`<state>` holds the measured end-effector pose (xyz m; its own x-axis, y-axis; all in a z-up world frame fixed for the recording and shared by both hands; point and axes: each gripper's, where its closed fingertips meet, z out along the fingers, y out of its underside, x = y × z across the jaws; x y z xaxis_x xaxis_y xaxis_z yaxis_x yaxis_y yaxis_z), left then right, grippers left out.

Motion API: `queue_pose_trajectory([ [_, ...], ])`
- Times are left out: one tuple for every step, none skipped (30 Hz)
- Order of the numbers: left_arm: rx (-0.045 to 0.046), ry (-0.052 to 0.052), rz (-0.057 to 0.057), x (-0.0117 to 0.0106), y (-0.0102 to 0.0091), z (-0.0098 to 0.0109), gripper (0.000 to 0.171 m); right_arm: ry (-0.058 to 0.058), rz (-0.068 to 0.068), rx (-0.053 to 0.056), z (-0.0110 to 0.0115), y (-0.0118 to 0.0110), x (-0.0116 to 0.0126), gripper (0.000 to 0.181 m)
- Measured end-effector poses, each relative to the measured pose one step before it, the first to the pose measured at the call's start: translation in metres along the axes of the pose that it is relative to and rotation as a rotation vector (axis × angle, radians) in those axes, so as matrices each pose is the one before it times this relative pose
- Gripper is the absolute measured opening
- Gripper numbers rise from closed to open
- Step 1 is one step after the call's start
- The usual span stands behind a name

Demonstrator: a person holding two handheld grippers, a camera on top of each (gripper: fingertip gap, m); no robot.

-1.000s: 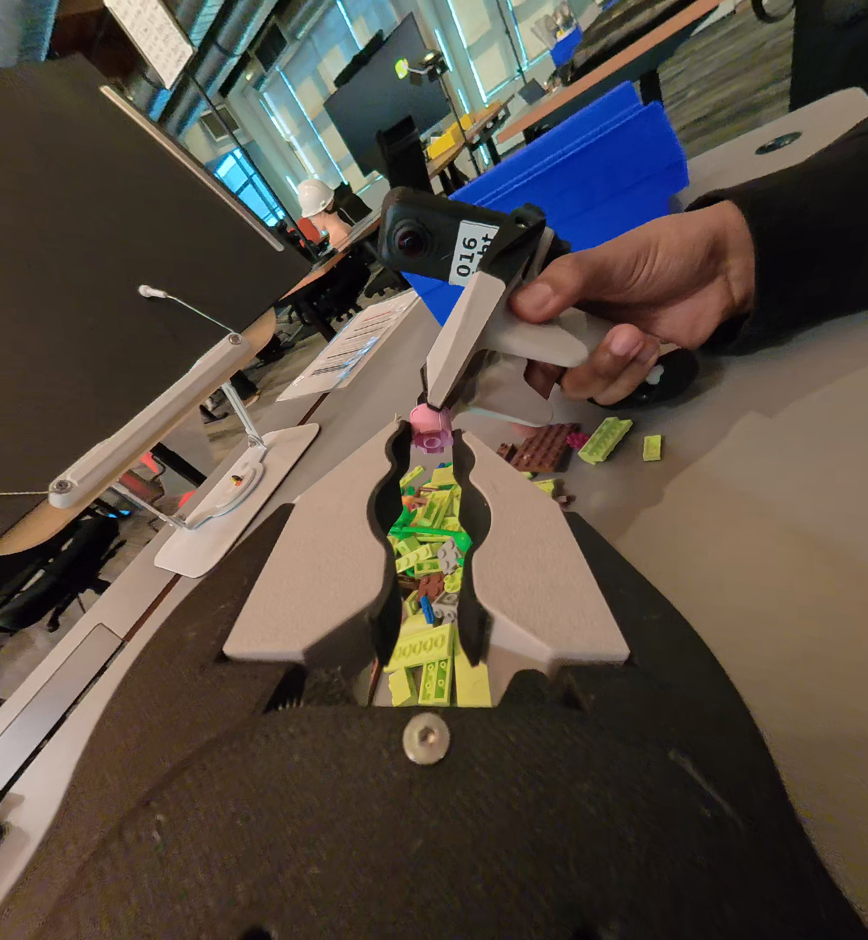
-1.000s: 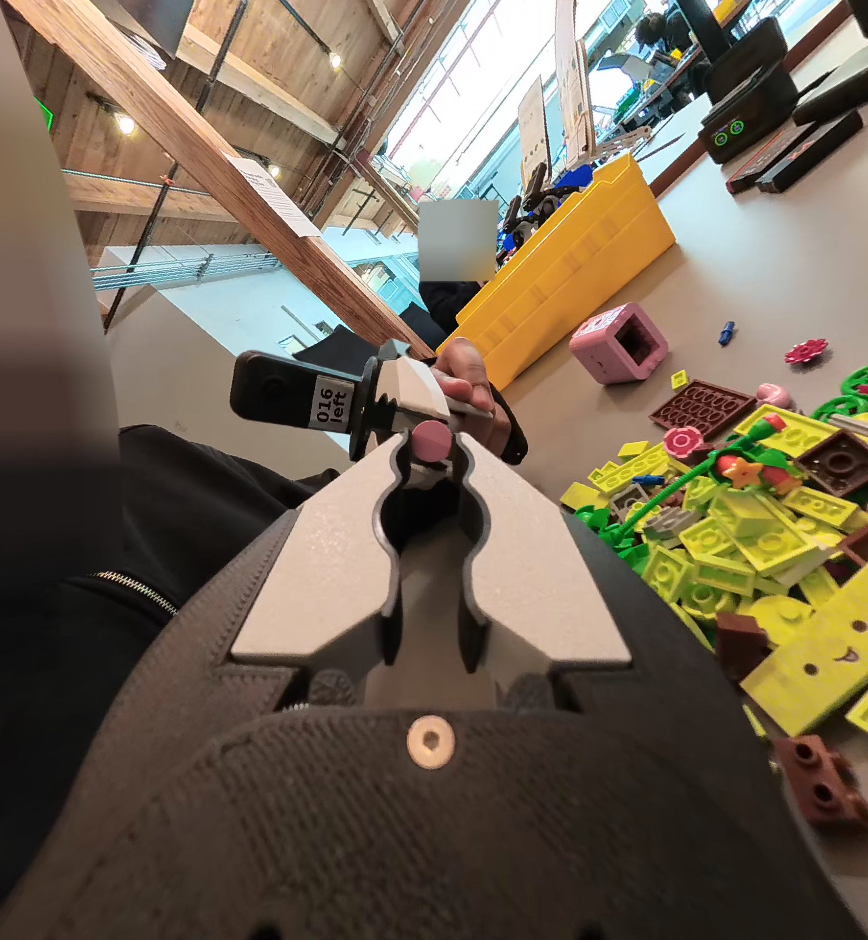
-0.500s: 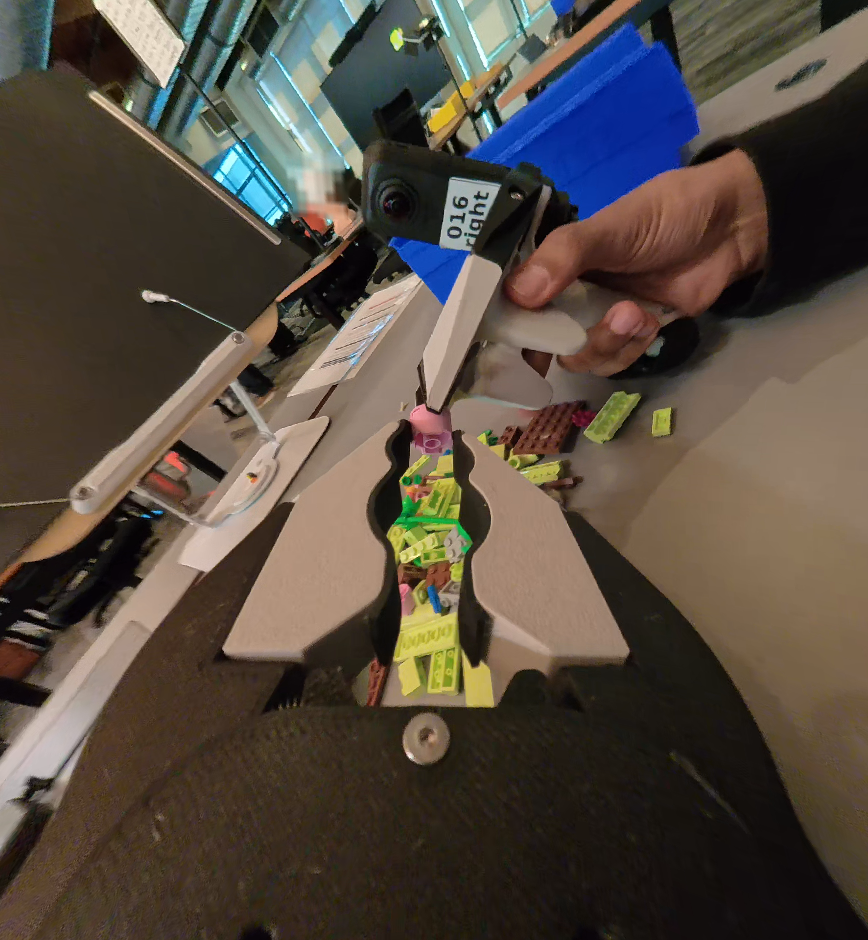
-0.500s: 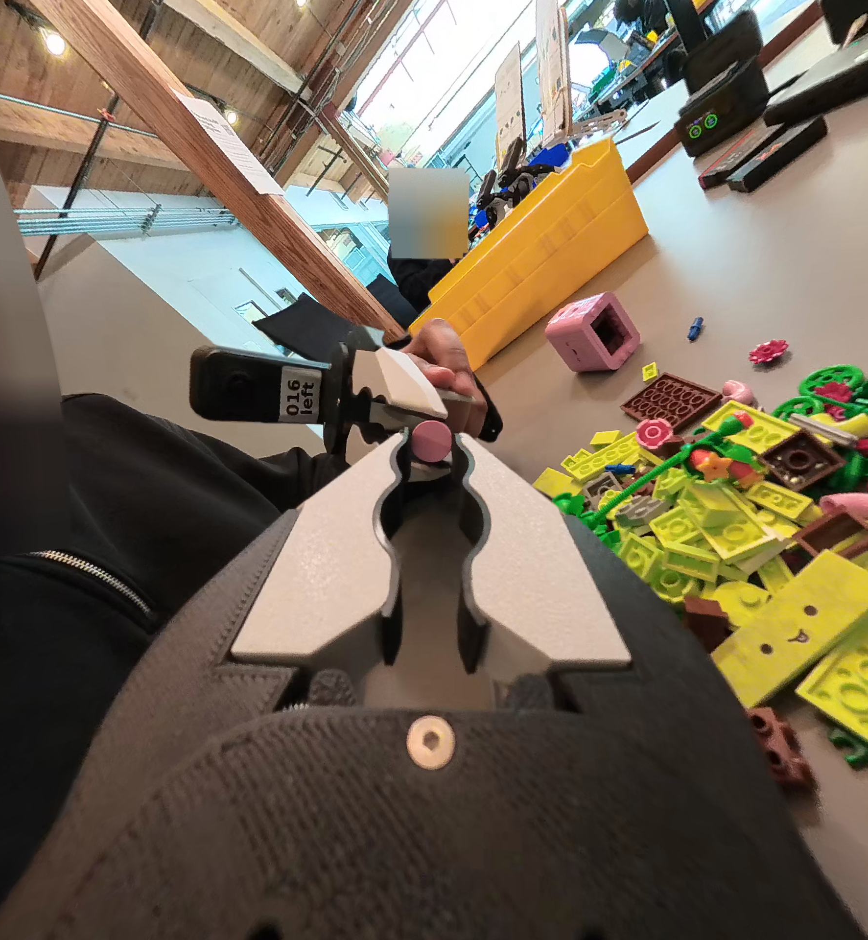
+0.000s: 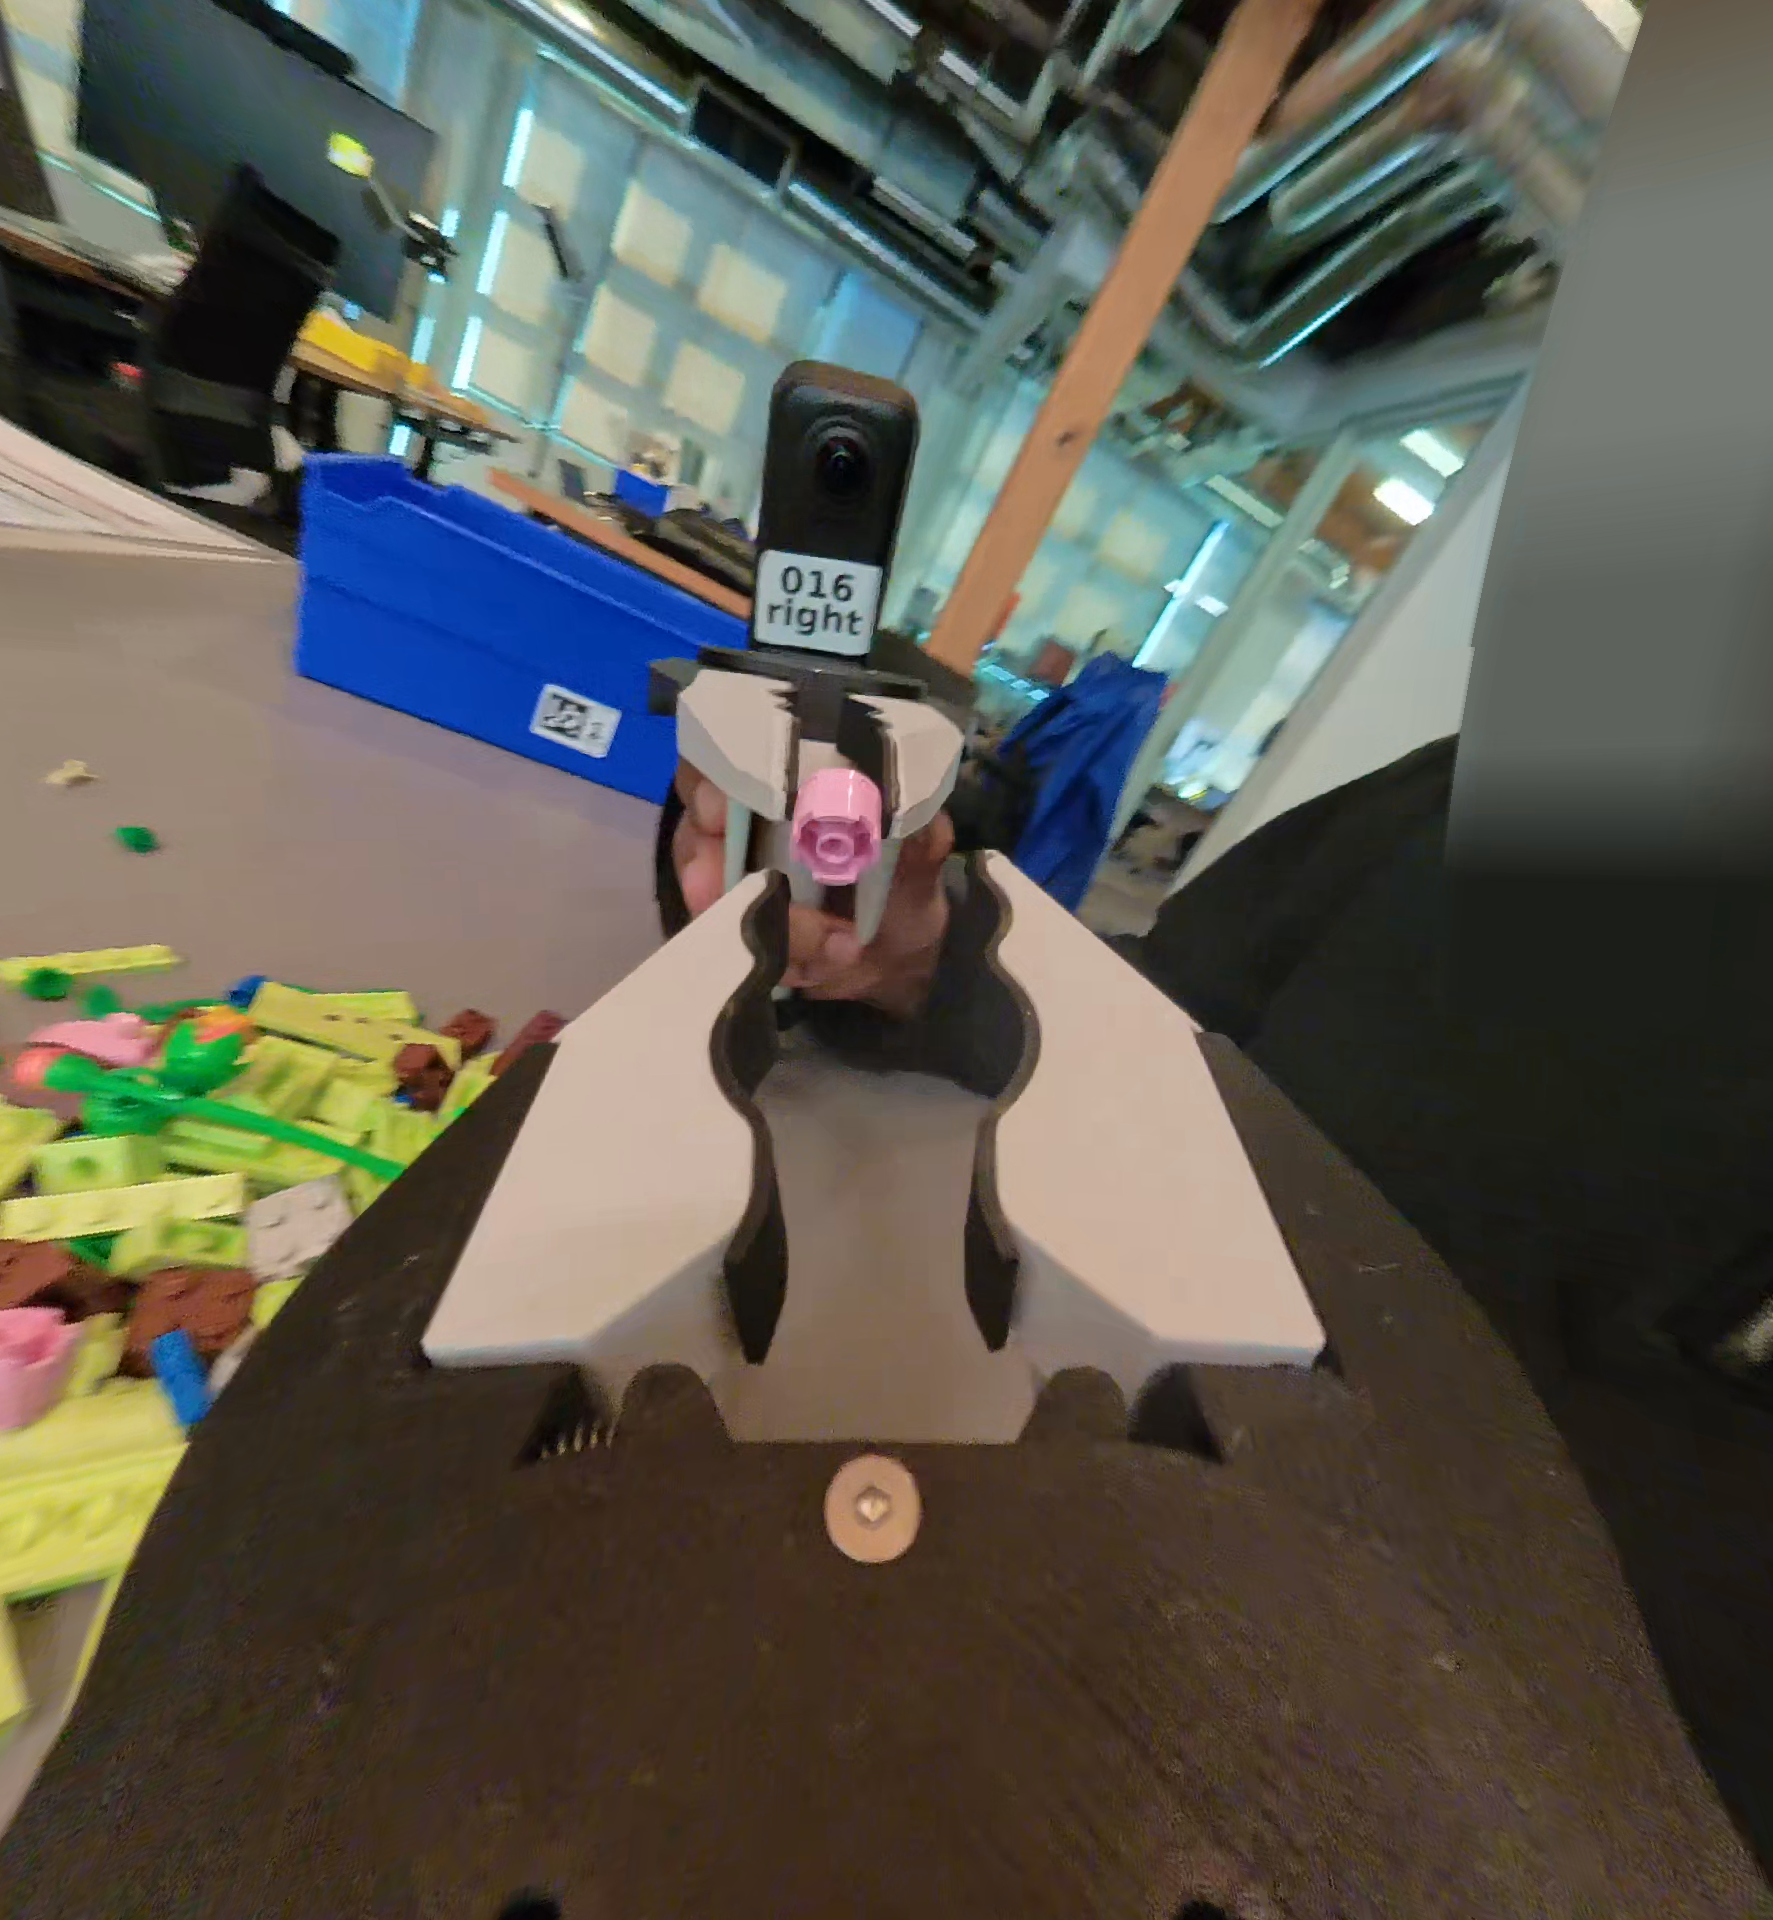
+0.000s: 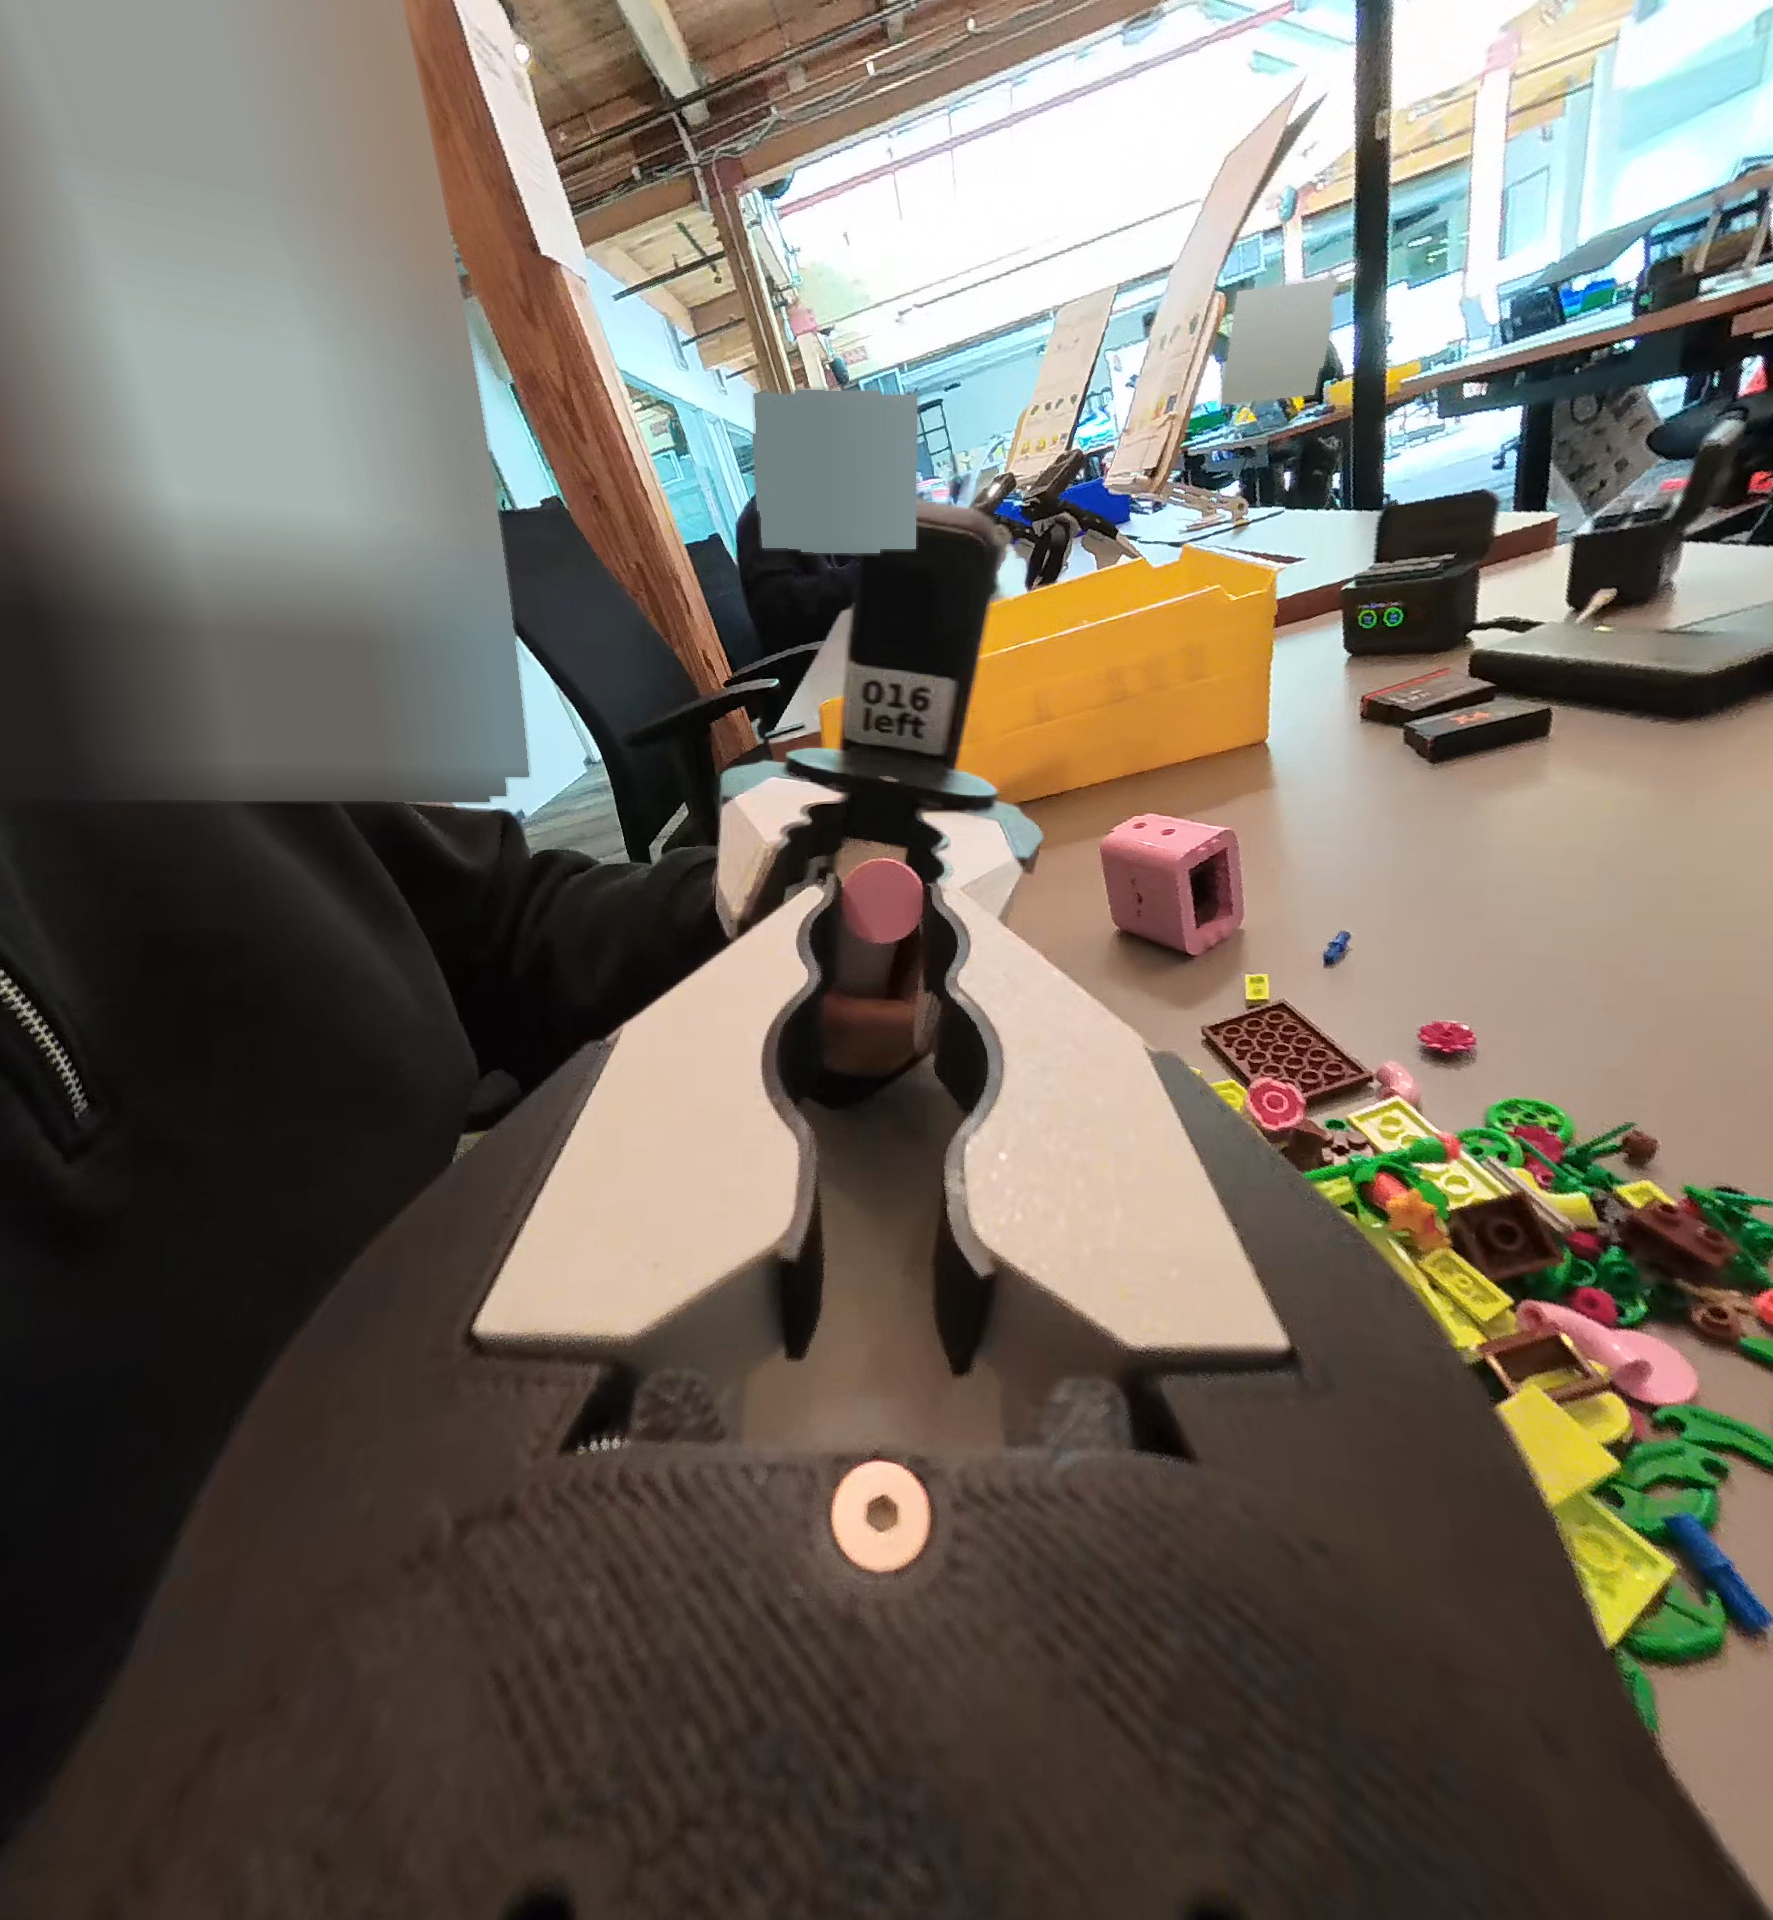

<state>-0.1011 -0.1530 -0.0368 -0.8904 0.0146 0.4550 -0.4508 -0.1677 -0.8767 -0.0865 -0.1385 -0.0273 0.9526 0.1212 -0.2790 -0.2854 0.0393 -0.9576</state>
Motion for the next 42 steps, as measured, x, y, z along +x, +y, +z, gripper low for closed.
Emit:
queue_pose_trajectory([
  [0.0118,0.0309,-0.0332,0.00265,-0.0011,0.00004,0.03,-0.0032,-0.0111,-0.0024,0.00056,0.00008,-0.00144,0.012],
  [0.00879,0.0223,-0.0279,0.00158,-0.00084,-0.00022,0.029,-0.0038,-0.0083,-0.0023,0.00052,0.00012,-0.00128,0.012],
  [0.00826,0.0171,-0.0211,0.00095,-0.00102,-0.00044,0.028,-0.0045,-0.0067,-0.0002,0.00025,-0.00026,-0.00135,0.012],
  [0.00889,0.0152,-0.0183,0.00093,-0.00132,-0.00067,0.028,-0.0019,-0.0061,0.0018,0.00006,-0.00054,-0.00076,0.012],
  [0.0059,0.0128,-0.0153,0.00079,-0.00097,-0.00055,0.027,-0.0036,-0.0043,0.0004,-0.00007,-0.00021,-0.00088,0.012],
  [0.00434,0.0121,-0.0134,0.00083,-0.00064,-0.00037,0.027,-0.0046,-0.004,0.0006,0.00014,-0.00032,-0.00104,0.011],
  [0.00522,0.0108,-0.013,0.00092,-0.00068,-0.0002,0.026,-0.0036,-0.0062,0.0005,0.00008,-0.00024,-0.00105,0.011],
  [0.00259,0.0087,-0.0117,0.00045,-0.00019,-0.00013,0.025,-0.0022,-0.0089,-0.0012,0.00022,-0.00022,-0.00099,0.011],
  [-0.00161,0.0002,-0.0077,-0.00074,0.00033,-0.00006,0.023,0.0017,-0.0129,-0.0042,0.0002,0.00022,-0.00073,0.012],
  [-0.00241,-0.0075,-0.0031,-0.00168,0.00065,-0.00008,0.022,0.0079,-0.0166,-0.0087,0.00016,0.00064,-0.00012,0.012],
  [0.00101,-0.008,-0.0031,-0.00176,0.00003,-0.00022,0.021,0.013,-0.0201,-0.0118,0.00016,0.0009,0.00044,0.012],
  [0.00433,-0.0027,-0.0082,-0.0012,-0.00056,-0.00035,0.02,0.0142,-0.0237,-0.0123,0.00004,0.00088,0.00035,0.012],
  [0.00829,0.0013,-0.0147,-0.00091,-0.00101,-0.00042,0.019,0.0128,-0.0257,-0.0128,0.00019,0.00092,-0.00007,0.012],
  [0.01218,0.0035,-0.0162,-0.0007,-0.00168,-0.0007,0.017,0.0087,-0.0252,-0.014,0.00045,0.00109,-0.00061,0.012],
  [0.00553,0.0064,-0.0126,-0.00019,-0.00091,-0.00077,0.015,0.0102,-0.0248,-0.0112,0.00061,0.0007,-0.00052,0.012],
  [-0.00422,0.0089,-0.0092,0.00074,0.00041,-0.00038,0.016,0.0099,-0.0241,-0.0068,0.00057,-0.00002,-0.00053,0.011],
  [-0.00315,0.0039,-0.0031,0.00031,0.00019,-0.00025,0.015,0.0082,-0.0207,-0.0067,0.00032,0.00007,-0.0006,0.011],
  [-0.0027,-0.0022,0.0023,-0.00014,0.00013,-0.00017,0.015,0.0078,-0.0174,-0.0059,0.0002,0.00027,-0.00008,0.012],
  [-0.00156,-0.0049,0.0049,-0.00039,-0.00008,-0.00013,0.015,0.0074,-0.016,-0.0047,0.00006,0.00045,0.00017,0.012],
  [-0.00135,-0.0028,0.0088,0.00006,-0.00032,-0.0002,0.015,0.0064,-0.0152,-0.0014,0.00007,0.00007,0.00016,0.012],
  [-0.00179,0.0007,0.0084,0.00062,-0.00032,-0.00011,0.015,0.0056,-0.0166,0.0028,0.00027,-0.00044,-0.00015,0.012],
  [-0.00056,0.0012,0.0068,0.00032,-0.00039,-0.00013,0.014,0.0076,-0.0187,0.0041,0.00026,-0.00057,-0.00014,0.012],
  [0.00325,-0.005,0.0055,-0.00065,-0.00069,-0.00027,0.014,0.0143,-0.0173,0.0018,0.00017,-0.00042,0.00051,0.012],
  [0.00087,-0.0024,0.0027,-0.00042,-0.00008,-0.00004,0.015,0.0159,-0.0177,-0.0049,0.00035,0.00036,0.00089,0.012],
  [0.00227,-0.0039,0.003,-0.00056,-0.00024,-0.00003,0.014,0.012,-0.0166,-0.0103,0.00044,0.00107,0.00046,0.012],
  [0.00223,-0.0043,0.002,-0.00077,-0.00012,0.0,0.014,0.0114,-0.0136,-0.0097,0.00056,0.00098,0.00057,0.013],
  [-0.00277,-0.0008,0.0005,-0.00026,0.00053,0.00007,0.015,0.0102,-0.0129,-0.0047,0.00029,0.00018,0.00045,0.013],
  [-0.00119,0.0008,0.0019,0.0003,0.00024,0.00016,0.014,0.0054,-0.0113,-0.0019,-0.00001,-0.00006,-0.00003,0.013],
  [-0.00572,0.0028,0.001,0.00063,0.00072,0.00018,0.014,-0.0005,-0.0059,-0.0032,-0.00018,0.0001,-0.00061,0.012],
  [-0.00325,0.0027,0.0017,0.00085,0.00034,0.00041,0.014,-0.0042,-0.0003,-0.0042,-0.00025,-0.00015,-0.00076,0.012],
  [0.00247,-0.0015,0.003,0.0004,-0.00042,0.00043,0.014,-0.0009,-0.0002,-0.0006,-0.00039,-0.00064,-0.0003,0.012],
  [-0.00025,0.0011,0.0007,0.0006,-0.00029,0.00024,0.014,0.0019,-0.0034,0.0031,-0.00022,-0.00068,0.00005,0.012],
  [0.00008,0.0008,0.0045,0.00061,-0.00027,0.0001,0.014,0.0008,-0.0015,0.003,-0.00002,-0.00067,-0.00014,0.012],
  [0.00356,-0.0001,0.0065,0.00108,-0.00074,0.00036,0.014,-0.0028,0.0078,0.005,-0.00007,-0.00129,-0.00032,0.012],
  [0.00331,0.0069,-0.0002,0.00212,-0.001,0.00075,0.014,-0.0142,0.0251,0.0113,-0.00029,-0.00247,-0.00084,0.012],
  [0.00955,0.0021,0.0038,0.00203,-0.00136,0.00154,0.014,-0.0205,0.042,0.0129,-0.00072,-0.00319,-0.00085,0.012],
  [0.01254,0.0041,-0.0036,0.00182,-0.00178,0.00199,0.014,-0.0201,0.0405,0.0153,-0.00134,-0.0037,-0.00048,0.012],
  [0.01918,0.0068,-0.0132,0.00112,-0.00271,0.00139,0.014,-0.0139,0.0349,0.0213,-0.00106,-0.00357,0.00023,0.012],
  [0.01629,-0.0039,-0.0122,-0.00126,-0.00223,0.0006,0.014,-0.004,0.0281,0.0218,-0.00074,-0.00231,0.00143,0.012],
  [0.00662,-0.0058,-0.009,-0.00183,-0.00077,0.0001,0.014,0.001,0.0222,0.0121,-0.00043,-0.00044,0.00229,0.012],
  [0.00325,0.0097,-0.0124,0.00034,-0.00035,-0.00007,0.014,-0.0054,0.0218,0.01,-0.00028,-0.00024,0.00126,0.011],
  [0.00924,0.0074,-0.0067,0.00065,-0.00111,-0.00129,0.015,-0.0093,0.025,0.0287,-0.00085,-0.00325,0.00034,0.011],
])
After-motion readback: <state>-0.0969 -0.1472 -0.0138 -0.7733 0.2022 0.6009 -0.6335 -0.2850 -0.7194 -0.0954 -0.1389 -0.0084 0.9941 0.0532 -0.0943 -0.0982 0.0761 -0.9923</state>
